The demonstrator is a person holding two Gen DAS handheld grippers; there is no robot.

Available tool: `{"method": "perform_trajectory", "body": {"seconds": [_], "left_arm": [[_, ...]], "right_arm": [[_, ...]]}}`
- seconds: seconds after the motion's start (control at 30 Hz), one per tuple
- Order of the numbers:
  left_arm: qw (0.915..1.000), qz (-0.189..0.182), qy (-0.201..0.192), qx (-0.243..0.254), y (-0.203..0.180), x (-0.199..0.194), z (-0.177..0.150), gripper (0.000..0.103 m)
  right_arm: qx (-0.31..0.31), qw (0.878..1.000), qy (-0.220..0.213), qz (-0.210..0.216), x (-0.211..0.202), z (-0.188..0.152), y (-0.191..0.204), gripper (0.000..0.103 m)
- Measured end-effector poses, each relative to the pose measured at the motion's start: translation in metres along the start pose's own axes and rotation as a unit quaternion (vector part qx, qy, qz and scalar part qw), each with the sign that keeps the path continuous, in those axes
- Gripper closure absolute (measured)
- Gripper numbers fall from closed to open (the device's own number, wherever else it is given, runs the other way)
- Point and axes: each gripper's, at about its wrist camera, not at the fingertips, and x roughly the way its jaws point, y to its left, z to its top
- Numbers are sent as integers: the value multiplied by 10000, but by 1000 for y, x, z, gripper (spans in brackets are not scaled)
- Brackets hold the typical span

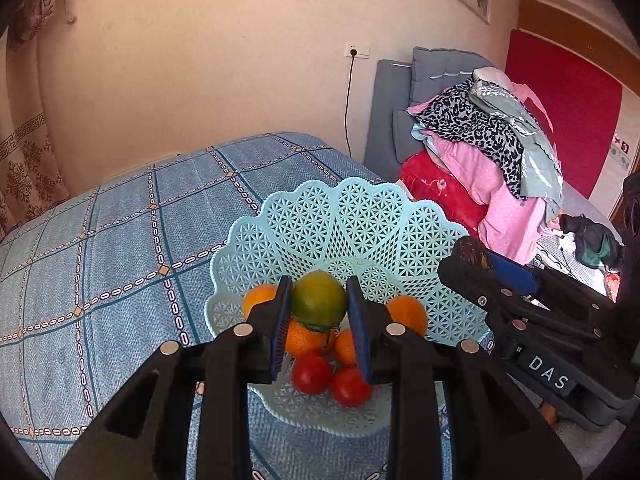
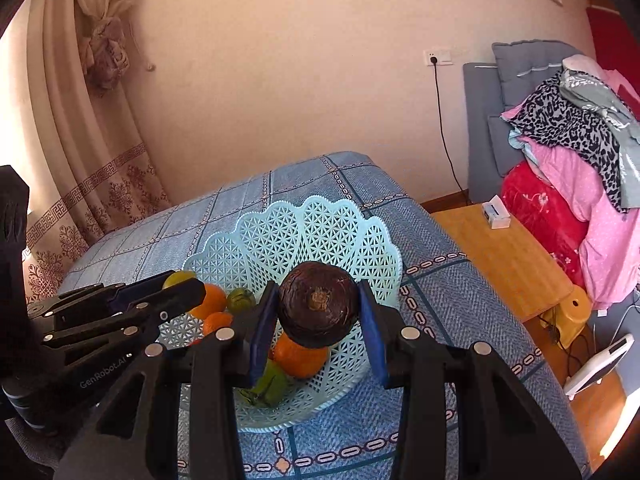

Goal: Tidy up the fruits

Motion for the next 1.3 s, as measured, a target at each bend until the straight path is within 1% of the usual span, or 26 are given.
{"method": "perform_trajectory", "body": {"seconds": [0.17, 0.27, 0.3, 0.33, 0.37, 0.4, 0.53, 0.67, 0.77, 0.83, 0.93, 0.97, 1.0, 1.1, 1.13, 1.17, 1.2, 1.23, 1.3], "left_arm": [[9997, -159, 161, -58, -2, 18, 1, 75], [9995, -192, 215, -111, -1, 25, -1, 74], [9995, -194, 232, -121, -1, 27, -1, 69], [9995, -182, 219, -123, -1, 28, -2, 53], [9997, -127, 171, -135, 0, 27, -2, 45], [9998, -35, 83, -166, 2, 25, -2, 41], [9996, -15, 45, -279, 13, 18, -2, 40], [9992, 109, -8, -376, 22, 11, -1, 40], [9989, 171, -28, -441, 28, 8, -1, 33], [9985, 249, -52, -477, 30, 5, -1, 26], [9981, 409, -94, -456, 30, 1, -1, 19], [9979, 474, -117, -431, 30, -1, -2, 18], [9977, 530, -135, -401, 30, -2, -2, 17], [9971, 655, -163, -353, 29, -7, -1, 7], [9969, 687, -178, -347, 29, -9, -1, 6], [9967, 707, -196, -344, 28, -12, -1, 5], [9966, 720, -205, -341, 28, -14, -1, 5], [9965, 729, -208, -339, 29, -16, -1, 3], [9962, 766, -223, -344, 29, -21, -2, 3]], "right_arm": [[35, 10000, -3, -18, 3, 2, -4, 63], [53, 10000, 16, -17, 6, 2, -5, 63], [48, 10000, 13, -21, 6, 2, -5, 63], [46, 10000, 9, -16, 7, 3, -6, 63], [46, 10000, 2, -17, 7, 3, -5, 63], [48, 10000, -11, -25, 7, 3, -5, 63], [30, 10000, -30, -23, 6, 5, -4, 62], [34, 10000, -33, -40, 5, 4, -3, 62], [39, 10000, -17, -45, 5, 2, -1, 62], [38, 10000, -12, -61, 4, 1, 0, 62], [48, 9999, 4, -102, 1, -1, -1, 62], [60, 9999, 3, -119, 0, -2, -2, 61], [79, 9999, -3, -138, -1, -2, -3, 56], [128, 9997, -6, -198, -5, -2, -5, 52], [139, 9996, -8, -226, -6, -2, -5, 51], [153, 9996, -5, -255, -7, -3, -6, 44], [168, 9995, -10, -272, -9, -3, -7, 34], [168, 9994, -29, -290, -11, -4, -7, 31], [142, 9993, -30, -339, -14, -5, -6, 29]]}}
